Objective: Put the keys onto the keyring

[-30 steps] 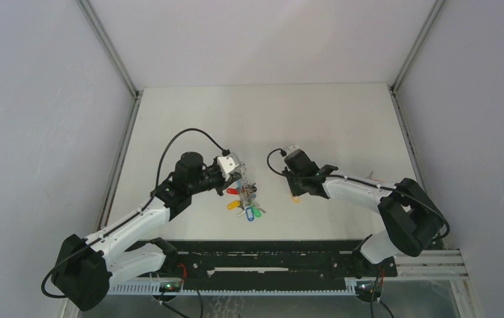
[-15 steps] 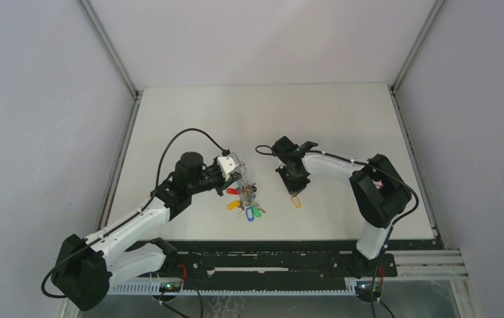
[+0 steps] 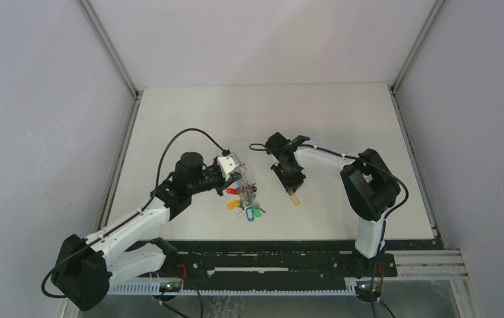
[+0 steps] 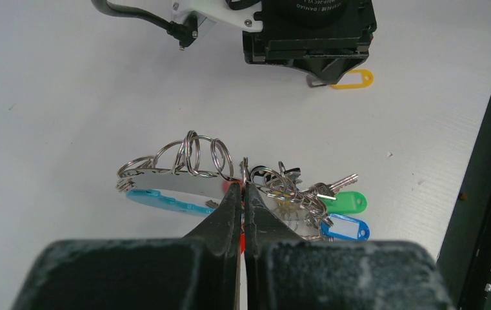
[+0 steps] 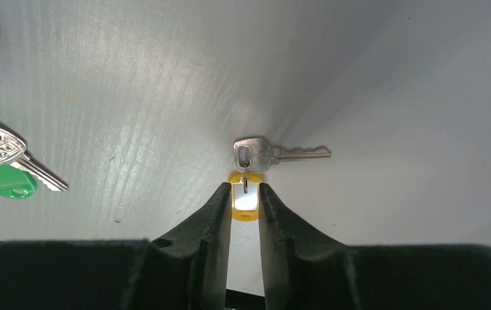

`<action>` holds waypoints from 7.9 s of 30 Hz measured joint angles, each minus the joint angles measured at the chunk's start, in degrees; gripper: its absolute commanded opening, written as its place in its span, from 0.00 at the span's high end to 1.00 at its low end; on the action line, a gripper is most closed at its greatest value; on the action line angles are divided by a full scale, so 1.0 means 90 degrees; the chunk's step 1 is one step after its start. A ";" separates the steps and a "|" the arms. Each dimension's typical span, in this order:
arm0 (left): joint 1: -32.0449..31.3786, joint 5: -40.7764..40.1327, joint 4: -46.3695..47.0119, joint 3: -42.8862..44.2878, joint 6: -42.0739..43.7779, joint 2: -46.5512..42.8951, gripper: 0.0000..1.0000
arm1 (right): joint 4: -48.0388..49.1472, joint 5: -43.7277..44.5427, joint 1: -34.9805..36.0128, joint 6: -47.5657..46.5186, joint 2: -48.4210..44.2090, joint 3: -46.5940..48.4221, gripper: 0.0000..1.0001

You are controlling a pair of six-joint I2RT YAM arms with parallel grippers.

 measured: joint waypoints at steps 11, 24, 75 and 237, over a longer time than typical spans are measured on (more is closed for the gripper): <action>0.0000 -0.0002 0.0012 0.0000 -0.0002 0.0000 1.00 | 0.1185 0.0359 0.0216 0.0260 -0.1501 -0.1564 0.72; 0.0000 -0.0002 0.0029 0.0000 -0.0007 0.0000 1.00 | 0.5013 0.0585 0.0311 0.0525 -0.4141 -0.5153 0.71; 0.0000 0.0002 0.0163 0.0000 -0.0007 0.0000 1.00 | 0.7529 0.1149 0.0716 0.0216 -0.3473 -0.5892 0.86; -0.0041 0.1848 0.0267 -0.0027 0.0503 0.0090 1.00 | 0.3140 -0.3660 0.0840 -0.6212 -0.3444 -0.1600 1.00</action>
